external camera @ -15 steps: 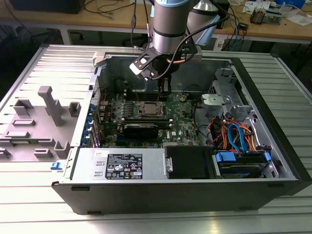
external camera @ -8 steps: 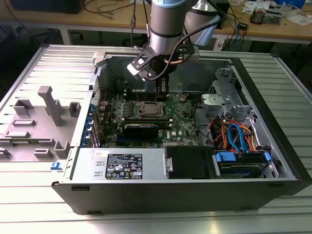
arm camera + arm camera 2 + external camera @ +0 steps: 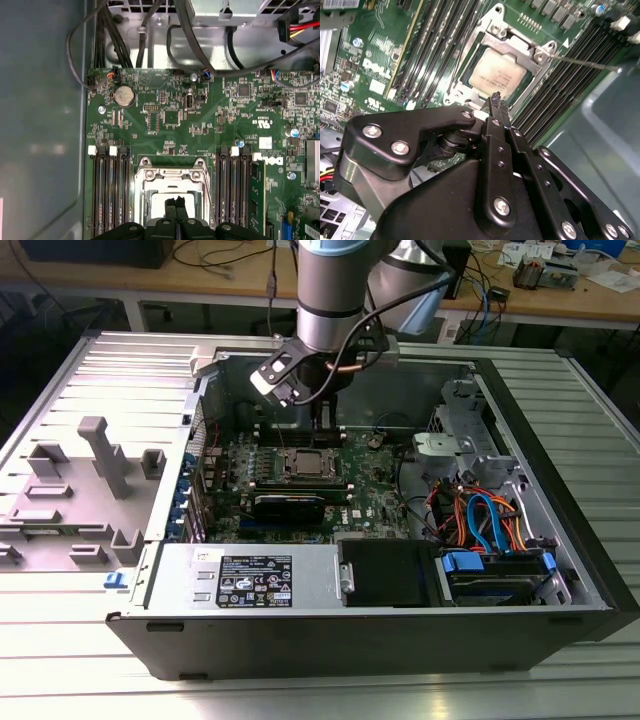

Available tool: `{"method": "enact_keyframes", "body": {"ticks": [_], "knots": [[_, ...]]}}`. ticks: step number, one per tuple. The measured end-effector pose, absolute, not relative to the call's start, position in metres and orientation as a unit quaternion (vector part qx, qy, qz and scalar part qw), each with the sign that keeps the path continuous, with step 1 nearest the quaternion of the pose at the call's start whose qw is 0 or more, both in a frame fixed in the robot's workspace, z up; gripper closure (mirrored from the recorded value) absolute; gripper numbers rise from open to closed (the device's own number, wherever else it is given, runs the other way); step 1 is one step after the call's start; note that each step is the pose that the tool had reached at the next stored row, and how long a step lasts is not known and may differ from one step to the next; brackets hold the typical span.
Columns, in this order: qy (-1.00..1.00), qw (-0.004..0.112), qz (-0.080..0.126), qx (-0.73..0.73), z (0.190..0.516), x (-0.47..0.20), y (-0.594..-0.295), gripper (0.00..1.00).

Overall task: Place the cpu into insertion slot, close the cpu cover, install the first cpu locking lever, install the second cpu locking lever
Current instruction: 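Close the cpu cover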

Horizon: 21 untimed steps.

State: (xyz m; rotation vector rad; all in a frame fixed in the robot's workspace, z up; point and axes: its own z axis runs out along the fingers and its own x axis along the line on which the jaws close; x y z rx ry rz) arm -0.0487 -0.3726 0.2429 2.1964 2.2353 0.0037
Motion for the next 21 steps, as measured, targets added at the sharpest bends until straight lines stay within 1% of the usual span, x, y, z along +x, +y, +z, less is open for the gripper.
{"method": "enact_keyframes", "body": {"ticks": [8, 21], "knots": [[0.713, 0.004, 0.001, 0.701, 0.241, -0.061, -0.373, 0.89], [0.713, 0.004, 0.001, 0.701, 0.24, -0.062, -0.373, 0.89]]}}
